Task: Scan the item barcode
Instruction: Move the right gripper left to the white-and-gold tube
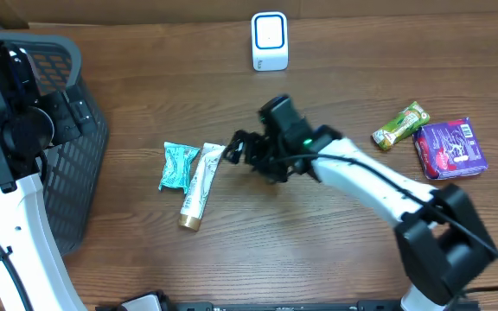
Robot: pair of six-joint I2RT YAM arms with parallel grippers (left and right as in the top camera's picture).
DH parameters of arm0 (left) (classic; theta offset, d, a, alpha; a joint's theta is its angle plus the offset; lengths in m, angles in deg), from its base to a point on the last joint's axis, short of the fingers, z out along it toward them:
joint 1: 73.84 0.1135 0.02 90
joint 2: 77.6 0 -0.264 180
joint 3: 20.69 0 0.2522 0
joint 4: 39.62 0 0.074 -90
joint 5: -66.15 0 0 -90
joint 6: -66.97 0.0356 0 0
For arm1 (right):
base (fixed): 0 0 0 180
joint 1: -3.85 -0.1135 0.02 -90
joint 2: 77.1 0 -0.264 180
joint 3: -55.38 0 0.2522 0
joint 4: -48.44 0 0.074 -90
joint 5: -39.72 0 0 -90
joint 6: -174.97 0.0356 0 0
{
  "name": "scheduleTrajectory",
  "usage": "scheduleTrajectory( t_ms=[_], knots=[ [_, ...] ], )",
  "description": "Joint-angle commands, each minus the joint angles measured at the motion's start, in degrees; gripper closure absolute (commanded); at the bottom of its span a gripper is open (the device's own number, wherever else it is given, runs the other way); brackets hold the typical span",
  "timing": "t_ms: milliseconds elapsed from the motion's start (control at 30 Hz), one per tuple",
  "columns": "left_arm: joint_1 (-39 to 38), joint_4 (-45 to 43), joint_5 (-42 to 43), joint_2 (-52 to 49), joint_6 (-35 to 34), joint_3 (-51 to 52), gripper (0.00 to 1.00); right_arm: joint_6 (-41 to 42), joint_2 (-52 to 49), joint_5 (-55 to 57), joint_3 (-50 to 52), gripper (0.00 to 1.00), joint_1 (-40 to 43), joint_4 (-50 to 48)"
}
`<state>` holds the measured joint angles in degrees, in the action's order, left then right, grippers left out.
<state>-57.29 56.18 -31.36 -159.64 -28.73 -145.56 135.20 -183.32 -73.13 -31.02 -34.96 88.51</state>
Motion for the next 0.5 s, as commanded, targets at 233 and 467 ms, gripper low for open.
scheduleTrajectory(
  t_ms=[233, 467],
  knots=[
    [0.2, -0.2, 0.3, -0.1, -0.7, -1.0, 0.00, 5.2, -10.6, 2.9, 0.3, 0.00, -4.7, -18.6],
    [0.2, -0.2, 0.3, -0.1, -0.7, -1.0, 0.01, 6.5, -15.1, 5.9, 0.3, 0.00, -6.6, -23.3]
  ],
)
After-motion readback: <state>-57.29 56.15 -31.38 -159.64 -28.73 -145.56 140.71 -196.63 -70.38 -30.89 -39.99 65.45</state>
